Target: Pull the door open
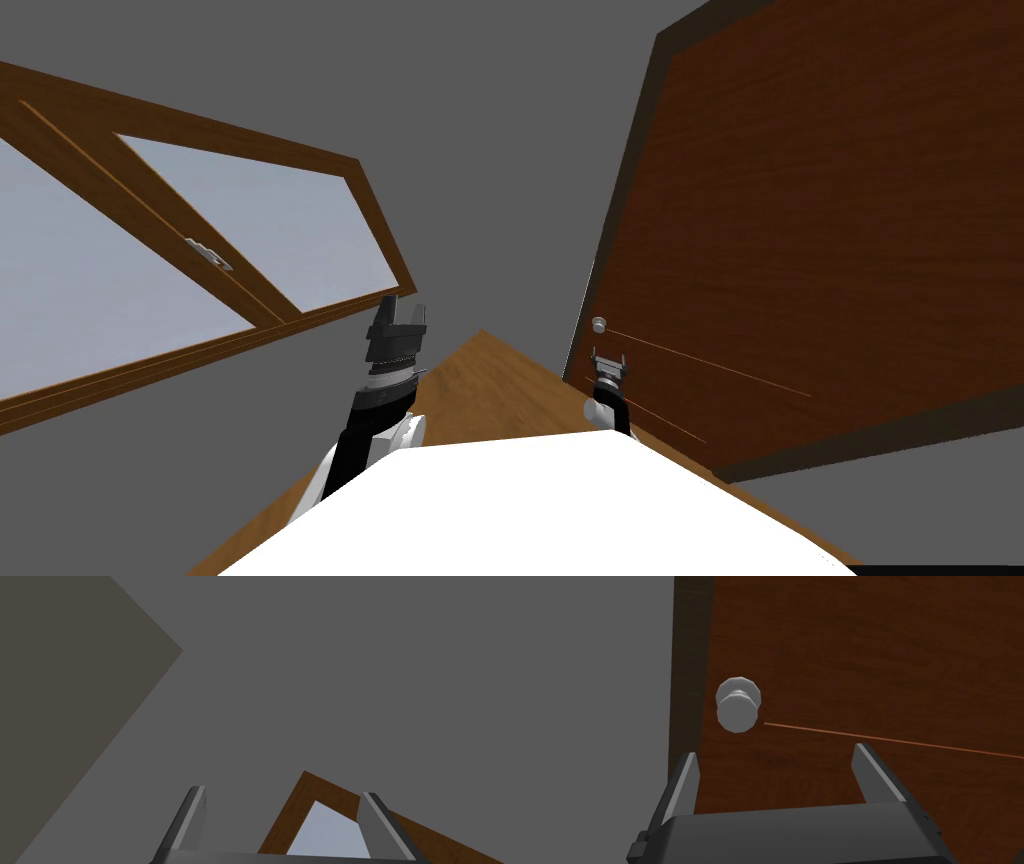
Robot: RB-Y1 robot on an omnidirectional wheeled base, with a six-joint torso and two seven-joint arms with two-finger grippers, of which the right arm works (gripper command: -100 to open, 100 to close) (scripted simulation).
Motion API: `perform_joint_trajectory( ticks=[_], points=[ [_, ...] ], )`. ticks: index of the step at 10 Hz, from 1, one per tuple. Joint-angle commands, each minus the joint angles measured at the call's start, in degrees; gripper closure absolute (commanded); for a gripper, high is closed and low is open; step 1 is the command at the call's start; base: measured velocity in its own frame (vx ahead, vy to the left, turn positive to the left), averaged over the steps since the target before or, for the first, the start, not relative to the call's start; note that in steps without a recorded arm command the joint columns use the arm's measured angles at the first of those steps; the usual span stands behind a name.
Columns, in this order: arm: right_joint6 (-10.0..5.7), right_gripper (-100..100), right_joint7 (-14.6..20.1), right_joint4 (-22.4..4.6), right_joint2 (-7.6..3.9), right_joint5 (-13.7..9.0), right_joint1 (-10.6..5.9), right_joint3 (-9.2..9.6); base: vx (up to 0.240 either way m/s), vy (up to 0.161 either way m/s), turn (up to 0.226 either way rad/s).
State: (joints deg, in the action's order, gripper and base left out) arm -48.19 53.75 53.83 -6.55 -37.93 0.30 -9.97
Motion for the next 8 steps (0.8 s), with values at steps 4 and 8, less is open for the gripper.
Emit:
perform_joint_trajectory(
  ticks=[4, 8],
  points=[
    [-1.52, -100, 5.01, -6.84, -0.02, -3.43, -2.4, -0.53, 0.078, -0.058, 0.101],
    [-2.35, -100, 8.14, -11.1, -0.02, -5.69, -3.9, -0.9, 0.064, -0.058, 0.073]
  ],
)
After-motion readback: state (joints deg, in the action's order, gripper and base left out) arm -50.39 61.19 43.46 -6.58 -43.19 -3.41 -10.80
